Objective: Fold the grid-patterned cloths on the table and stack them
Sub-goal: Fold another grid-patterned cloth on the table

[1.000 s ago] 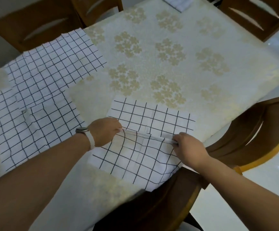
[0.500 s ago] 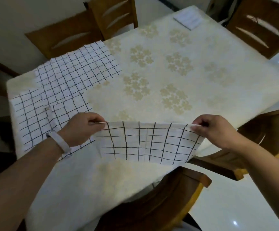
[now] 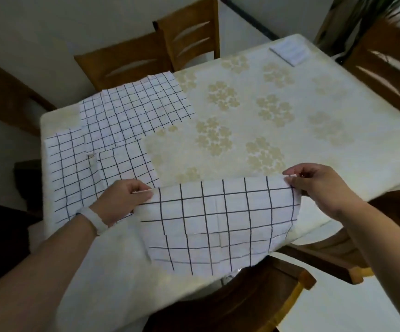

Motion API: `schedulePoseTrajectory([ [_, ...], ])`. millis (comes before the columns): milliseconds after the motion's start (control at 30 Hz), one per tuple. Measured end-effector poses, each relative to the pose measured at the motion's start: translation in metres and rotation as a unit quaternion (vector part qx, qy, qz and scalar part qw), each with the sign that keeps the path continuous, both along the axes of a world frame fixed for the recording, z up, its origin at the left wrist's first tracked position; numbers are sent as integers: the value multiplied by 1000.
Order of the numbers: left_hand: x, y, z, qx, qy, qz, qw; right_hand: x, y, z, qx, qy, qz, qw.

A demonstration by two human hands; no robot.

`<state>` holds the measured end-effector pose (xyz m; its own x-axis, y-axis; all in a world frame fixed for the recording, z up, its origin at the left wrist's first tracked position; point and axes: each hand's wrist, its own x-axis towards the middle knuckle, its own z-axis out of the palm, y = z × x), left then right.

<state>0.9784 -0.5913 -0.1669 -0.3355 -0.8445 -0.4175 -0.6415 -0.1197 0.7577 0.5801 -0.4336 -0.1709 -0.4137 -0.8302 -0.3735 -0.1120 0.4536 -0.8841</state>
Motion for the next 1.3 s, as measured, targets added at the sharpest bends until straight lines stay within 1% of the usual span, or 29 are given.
schedulePoseTrajectory([
  [67, 0, -2, -20, -9, -58, -27, 998, 0, -10, -20, 24, -12, -7, 1000],
  [233, -1, -6, -73, 4, -144, -50, 988, 5, -38, -74, 87, -8, -20, 996],
  [367, 5, -2, -103, 10, -197, -35, 980, 8, -66, -107, 118, -37, -19, 992],
  [433, 11, 0, -113, 13, -212, -10, 977, 10, -78, -119, 127, -33, -12, 991],
  [467, 14, 1, -116, 10, -225, 3, 974, 10, -84, -125, 128, -14, -16, 991],
  [533, 19, 3, -122, -3, -247, 27, 969, 11, -93, -136, 136, 52, -12, 989],
  [633, 20, 8, -125, -8, -246, 53, 968, 18, -103, -144, 146, 125, 54, 980],
  [733, 19, 11, -126, -15, -242, 76, 967, 29, -107, -146, 129, 178, 119, 968],
  [900, 14, 13, -128, -26, -167, 224, 960, 39, -107, -155, 87, 247, 191, 946],
  [1000, 9, 15, -127, -21, -141, 250, 958, 50, -105, -155, 60, 316, 255, 912],
  [1100, 9, 24, -126, 7, -108, 279, 954, 63, -101, -154, 31, 435, 294, 851],
  [1167, 12, 36, -125, 23, -107, 281, 953, 77, -98, -154, 6, 481, 328, 813],
  [1233, 19, 49, -127, 41, -108, 292, 950, 97, -93, -152, -31, 474, 384, 792],
  [1300, 27, 62, -129, 58, -110, 304, 944, 120, -85, -152, -76, 441, 445, 776],
])
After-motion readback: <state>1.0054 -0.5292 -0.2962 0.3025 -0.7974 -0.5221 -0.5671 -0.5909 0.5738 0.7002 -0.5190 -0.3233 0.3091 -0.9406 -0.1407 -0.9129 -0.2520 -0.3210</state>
